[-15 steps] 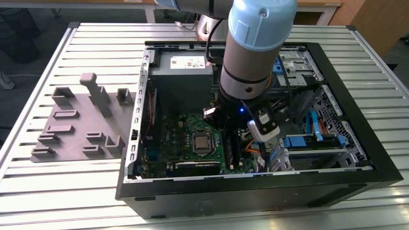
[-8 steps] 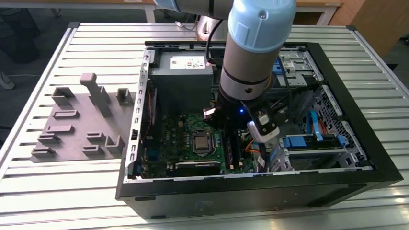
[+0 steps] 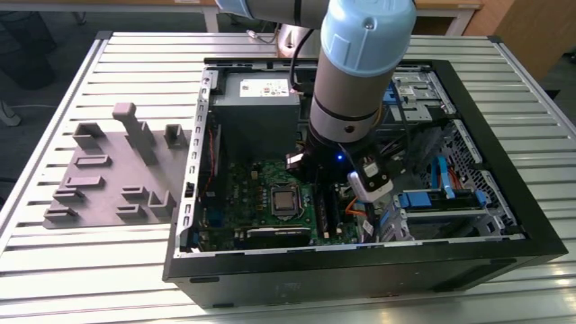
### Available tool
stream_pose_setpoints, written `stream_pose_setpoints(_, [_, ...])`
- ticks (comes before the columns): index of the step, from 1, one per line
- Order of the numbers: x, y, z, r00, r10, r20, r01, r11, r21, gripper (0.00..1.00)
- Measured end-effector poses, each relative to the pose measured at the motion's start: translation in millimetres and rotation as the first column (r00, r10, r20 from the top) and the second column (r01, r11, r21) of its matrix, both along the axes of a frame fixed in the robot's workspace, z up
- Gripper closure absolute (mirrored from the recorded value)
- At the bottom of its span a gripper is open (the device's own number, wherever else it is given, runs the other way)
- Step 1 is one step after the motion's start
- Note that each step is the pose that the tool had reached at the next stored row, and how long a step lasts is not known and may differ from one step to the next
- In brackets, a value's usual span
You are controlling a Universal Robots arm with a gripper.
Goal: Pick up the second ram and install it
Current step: 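Press down the second ram until it locks into place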
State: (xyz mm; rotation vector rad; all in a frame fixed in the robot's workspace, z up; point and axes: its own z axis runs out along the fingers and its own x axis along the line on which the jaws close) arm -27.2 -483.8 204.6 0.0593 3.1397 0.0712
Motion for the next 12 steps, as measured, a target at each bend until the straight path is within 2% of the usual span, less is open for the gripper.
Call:
stream_pose_setpoints(8, [0.0,0.0,-0.1,1.0000,0.000,0.0000,0.000,1.0000,-0.0001,0.85])
stream_pose_setpoints(9, [0.0,0.0,-0.1,1.0000,0.000,0.0000,0.000,1.0000,-0.0001,0.79])
stream_pose_setpoints(12, [0.0,0.0,0.0,1.0000,0.000,0.0001,0.000,1.0000,0.0001,0.79])
